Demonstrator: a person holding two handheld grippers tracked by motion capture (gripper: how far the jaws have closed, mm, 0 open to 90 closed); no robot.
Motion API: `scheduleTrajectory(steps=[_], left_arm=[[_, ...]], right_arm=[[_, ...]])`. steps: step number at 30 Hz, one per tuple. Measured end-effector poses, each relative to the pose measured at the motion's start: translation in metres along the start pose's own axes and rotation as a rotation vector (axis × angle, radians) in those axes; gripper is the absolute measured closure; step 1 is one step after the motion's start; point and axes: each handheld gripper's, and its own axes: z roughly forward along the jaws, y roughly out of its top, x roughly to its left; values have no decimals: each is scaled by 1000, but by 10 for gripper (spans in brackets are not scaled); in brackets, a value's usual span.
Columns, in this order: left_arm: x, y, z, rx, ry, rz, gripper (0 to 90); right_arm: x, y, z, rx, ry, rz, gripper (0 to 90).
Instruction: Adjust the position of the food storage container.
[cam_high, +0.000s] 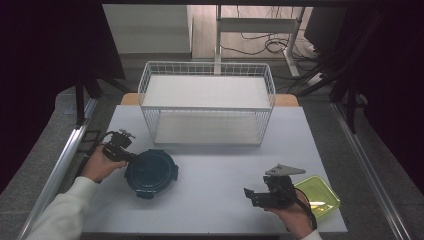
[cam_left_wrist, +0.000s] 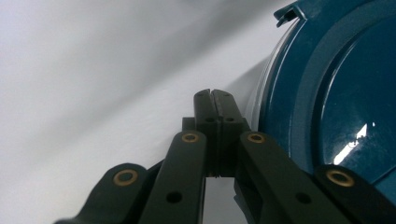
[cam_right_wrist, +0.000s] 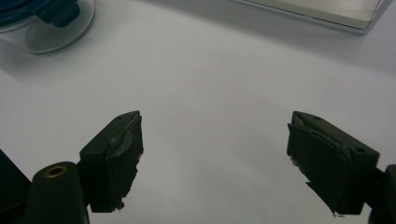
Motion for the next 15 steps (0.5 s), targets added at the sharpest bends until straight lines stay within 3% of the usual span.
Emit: scheduleTrajectory(steps=[9, 15], left_arm=[[-22, 1, 2, -5, -54, 3, 900], [-36, 3, 4, -10, -72, 35, 900]], right_arm=[[-1, 0, 0, 1, -2, 2, 183], [-1, 0, 0, 3, -3, 1, 183]])
